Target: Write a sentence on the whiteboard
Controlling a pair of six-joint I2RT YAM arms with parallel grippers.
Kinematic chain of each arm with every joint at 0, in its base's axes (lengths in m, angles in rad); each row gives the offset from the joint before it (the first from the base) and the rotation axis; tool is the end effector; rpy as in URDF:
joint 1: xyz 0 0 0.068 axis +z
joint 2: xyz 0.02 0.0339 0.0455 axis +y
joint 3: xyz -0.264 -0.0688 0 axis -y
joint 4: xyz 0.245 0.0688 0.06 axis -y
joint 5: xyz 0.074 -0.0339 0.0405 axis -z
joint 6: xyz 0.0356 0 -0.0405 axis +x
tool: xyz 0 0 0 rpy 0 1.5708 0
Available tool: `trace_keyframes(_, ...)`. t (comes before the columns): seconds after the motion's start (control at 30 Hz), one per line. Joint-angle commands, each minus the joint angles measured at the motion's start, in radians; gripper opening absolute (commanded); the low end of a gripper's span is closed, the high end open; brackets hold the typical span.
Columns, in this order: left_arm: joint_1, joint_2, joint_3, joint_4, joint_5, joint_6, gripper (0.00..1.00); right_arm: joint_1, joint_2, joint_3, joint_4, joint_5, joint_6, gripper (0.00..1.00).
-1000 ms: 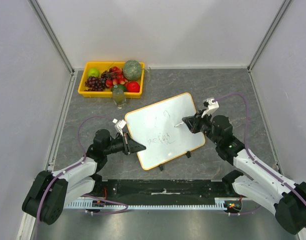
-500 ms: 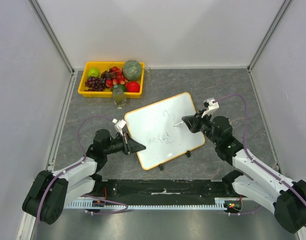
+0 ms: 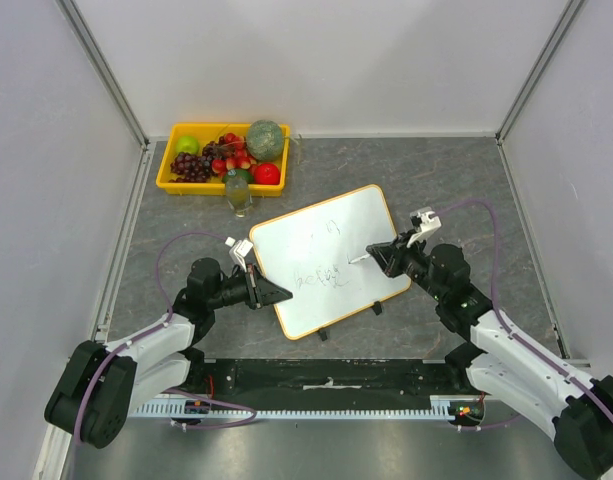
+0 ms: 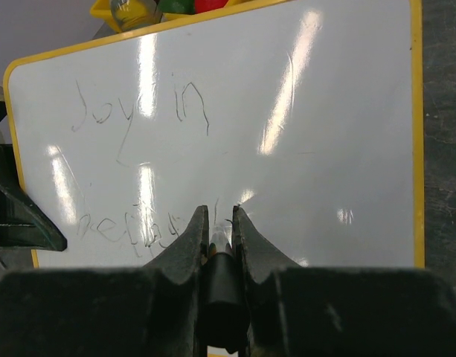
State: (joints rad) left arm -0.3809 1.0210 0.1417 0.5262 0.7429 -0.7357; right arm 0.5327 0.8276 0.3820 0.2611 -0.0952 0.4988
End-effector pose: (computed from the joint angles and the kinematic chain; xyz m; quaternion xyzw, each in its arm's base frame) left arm 0.1568 -0.0887 0.1535 0.0694 0.7890 -0.5348 0.2943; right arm 0.1670 0.1024 0.2364 -0.0434 0.7677 0.3466 0.5372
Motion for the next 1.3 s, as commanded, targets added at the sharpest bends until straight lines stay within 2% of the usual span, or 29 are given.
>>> trace_keyframes(0.0,0.011,0.03,-0.007,-0.138,-0.149,0.09,0.02,0.0,-0.005,-0.054,-0.154,0.002,-0.04,0.0)
trace_keyframes(0.47,0.011,0.03,-0.007,-0.137,-0.151,0.09,0.02,0.0,-0.035,-0.022,-0.191,0.072,-0.049,0.0)
trace_keyframes(0.9,0.011,0.031,-0.008,-0.135,-0.151,0.09,0.02,0.0,0.025,0.095,-0.158,0.089,-0.052,0.0)
trace_keyframes(1.27,0.013,0.03,-0.008,-0.135,-0.149,0.09,0.02,0.0,0.001,0.12,-0.138,0.121,-0.037,0.0)
